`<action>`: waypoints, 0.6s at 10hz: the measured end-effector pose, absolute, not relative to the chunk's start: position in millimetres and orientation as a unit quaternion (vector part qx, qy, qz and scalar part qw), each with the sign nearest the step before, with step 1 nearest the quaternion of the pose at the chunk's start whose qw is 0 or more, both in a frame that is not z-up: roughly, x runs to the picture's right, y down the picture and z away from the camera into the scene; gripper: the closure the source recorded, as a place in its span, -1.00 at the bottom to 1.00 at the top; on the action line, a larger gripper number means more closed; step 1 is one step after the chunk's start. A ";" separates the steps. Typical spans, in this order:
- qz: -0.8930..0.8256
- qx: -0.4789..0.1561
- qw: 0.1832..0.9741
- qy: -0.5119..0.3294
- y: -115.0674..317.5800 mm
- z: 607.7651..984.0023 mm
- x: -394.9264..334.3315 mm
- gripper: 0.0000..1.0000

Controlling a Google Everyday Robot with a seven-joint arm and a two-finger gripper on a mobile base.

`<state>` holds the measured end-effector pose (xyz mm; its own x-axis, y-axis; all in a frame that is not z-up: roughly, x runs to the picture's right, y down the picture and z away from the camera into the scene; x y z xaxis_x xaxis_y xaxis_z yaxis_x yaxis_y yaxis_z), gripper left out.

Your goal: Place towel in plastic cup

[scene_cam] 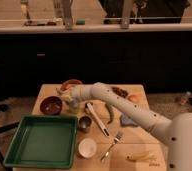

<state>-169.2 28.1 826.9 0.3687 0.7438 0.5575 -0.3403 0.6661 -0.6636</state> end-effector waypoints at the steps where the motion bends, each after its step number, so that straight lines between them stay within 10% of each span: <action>1: 0.346 -0.224 0.794 -0.447 27.6 827.8 -166.4 1.00; 6: 0.394 -0.209 0.768 -0.460 29.9 834.9 -145.9 1.00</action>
